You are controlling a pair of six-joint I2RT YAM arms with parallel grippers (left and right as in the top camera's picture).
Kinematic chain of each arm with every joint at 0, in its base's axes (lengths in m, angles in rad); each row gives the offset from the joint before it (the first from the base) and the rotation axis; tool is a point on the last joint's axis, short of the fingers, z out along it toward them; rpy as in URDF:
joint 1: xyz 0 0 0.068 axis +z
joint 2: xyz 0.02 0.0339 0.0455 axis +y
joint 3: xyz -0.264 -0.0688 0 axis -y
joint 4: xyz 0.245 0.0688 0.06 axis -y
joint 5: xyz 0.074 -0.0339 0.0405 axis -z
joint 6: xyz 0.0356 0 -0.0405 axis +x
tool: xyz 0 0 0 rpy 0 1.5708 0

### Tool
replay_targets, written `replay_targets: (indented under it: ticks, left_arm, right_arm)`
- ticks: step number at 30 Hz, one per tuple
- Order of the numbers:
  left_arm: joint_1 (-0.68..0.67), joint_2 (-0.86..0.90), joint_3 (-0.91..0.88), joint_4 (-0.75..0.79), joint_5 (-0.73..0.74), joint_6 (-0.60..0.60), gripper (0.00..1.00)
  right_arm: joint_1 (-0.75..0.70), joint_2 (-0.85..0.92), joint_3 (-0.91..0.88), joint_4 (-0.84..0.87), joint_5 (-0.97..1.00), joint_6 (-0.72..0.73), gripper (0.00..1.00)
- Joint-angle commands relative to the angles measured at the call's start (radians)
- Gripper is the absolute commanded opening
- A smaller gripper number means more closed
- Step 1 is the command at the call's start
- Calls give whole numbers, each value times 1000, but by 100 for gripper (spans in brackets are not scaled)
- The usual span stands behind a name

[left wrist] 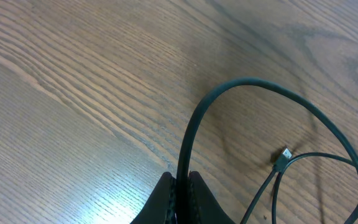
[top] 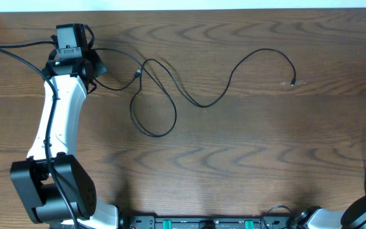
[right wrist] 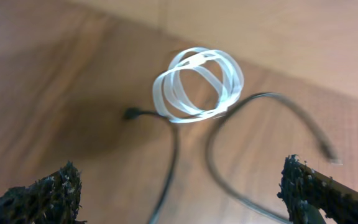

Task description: Untangle cables

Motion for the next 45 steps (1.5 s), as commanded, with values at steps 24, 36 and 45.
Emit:
replay_targets:
  ticks: [24,36,45]
  left_arm:
    - [-208,29,9,16,101,-13,8]
    - [-438,125,9,101,153,-110,17]
    - [-483,70,9,149,151,-60,82]
  right_arm:
    - [421,1,6,-101,-980,-202,99]
    - [688,1,6,-101,-880,-208,99]
    - [735,1,6,-103,-863,-208,99]
